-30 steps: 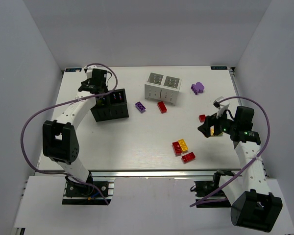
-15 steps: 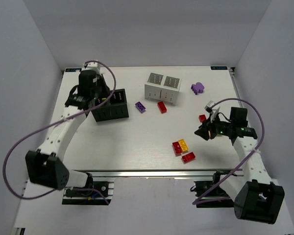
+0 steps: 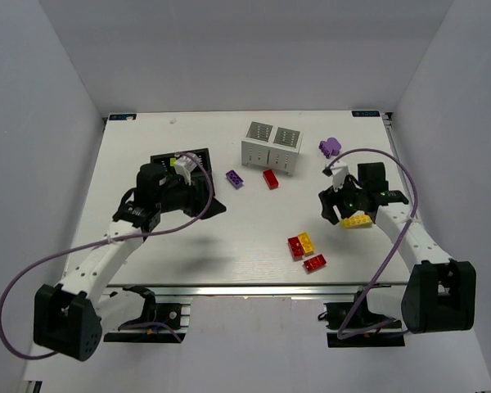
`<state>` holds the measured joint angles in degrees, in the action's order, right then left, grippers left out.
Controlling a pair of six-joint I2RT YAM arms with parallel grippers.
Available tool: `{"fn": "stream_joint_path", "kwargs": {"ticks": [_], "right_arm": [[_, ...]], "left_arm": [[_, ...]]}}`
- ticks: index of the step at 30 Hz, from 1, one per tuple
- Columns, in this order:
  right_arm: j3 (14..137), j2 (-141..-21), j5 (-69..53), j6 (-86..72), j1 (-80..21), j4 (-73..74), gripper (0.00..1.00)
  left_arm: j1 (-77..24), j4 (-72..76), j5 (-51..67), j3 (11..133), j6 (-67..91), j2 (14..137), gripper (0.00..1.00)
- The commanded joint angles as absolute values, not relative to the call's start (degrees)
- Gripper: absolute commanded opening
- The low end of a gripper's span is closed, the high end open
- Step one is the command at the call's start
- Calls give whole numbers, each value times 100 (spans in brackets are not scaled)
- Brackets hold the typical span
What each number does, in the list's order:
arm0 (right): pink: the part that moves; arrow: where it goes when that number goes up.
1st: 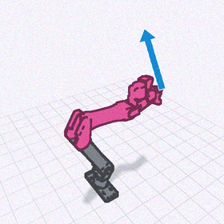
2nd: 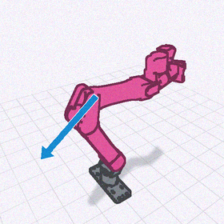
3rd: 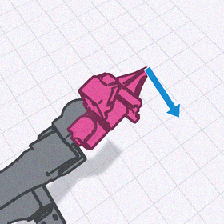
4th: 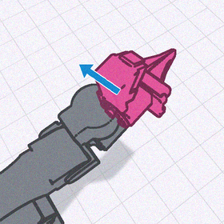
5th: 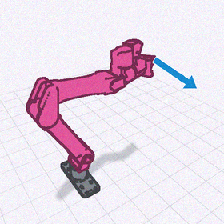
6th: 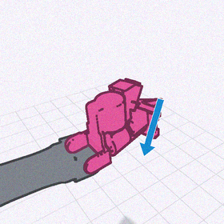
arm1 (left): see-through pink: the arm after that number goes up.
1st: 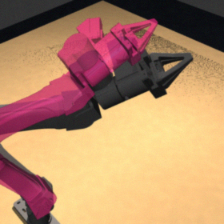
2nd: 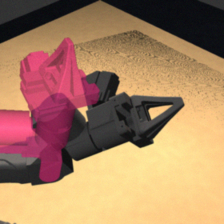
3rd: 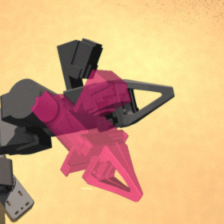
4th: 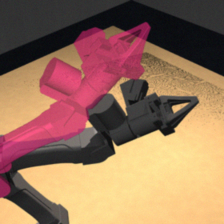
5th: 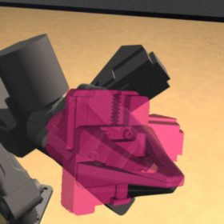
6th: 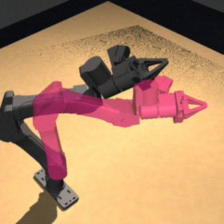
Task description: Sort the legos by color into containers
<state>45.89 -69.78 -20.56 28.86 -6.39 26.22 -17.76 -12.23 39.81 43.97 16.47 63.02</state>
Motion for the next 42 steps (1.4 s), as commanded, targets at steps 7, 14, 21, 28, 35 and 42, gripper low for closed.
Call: {"fn": "stream_joint_path", "kwargs": {"ticks": [7, 14, 21, 28, 35, 42], "right_arm": [[6028, -8566, 273, 1415, -563, 2012, 76], [6722, -9693, -139, 1099, -431, 2337, 81], [6987, -10230, -413, 1063, -317, 2390, 72], [6935, -10494, -624, 1116, -263, 2531, 58], [6891, -10573, -589, 1195, -255, 2505, 45], [7136, -10460, -728, 1607, -290, 2767, 2]], "left_arm": [[-1767, -1265, 3911, 4395, 1239, 5239, 86], [-1767, -1204, 3692, 4298, 1178, 4764, 98], [-1767, -1239, 3683, 4315, 1160, 4799, 98], [-1767, -1248, 3621, 4315, 1160, 4790, 98], [-1767, -1248, 3577, 4315, 1178, 4755, 98], [-1767, -1274, 3463, 4315, 1160, 4632, 98]]}}
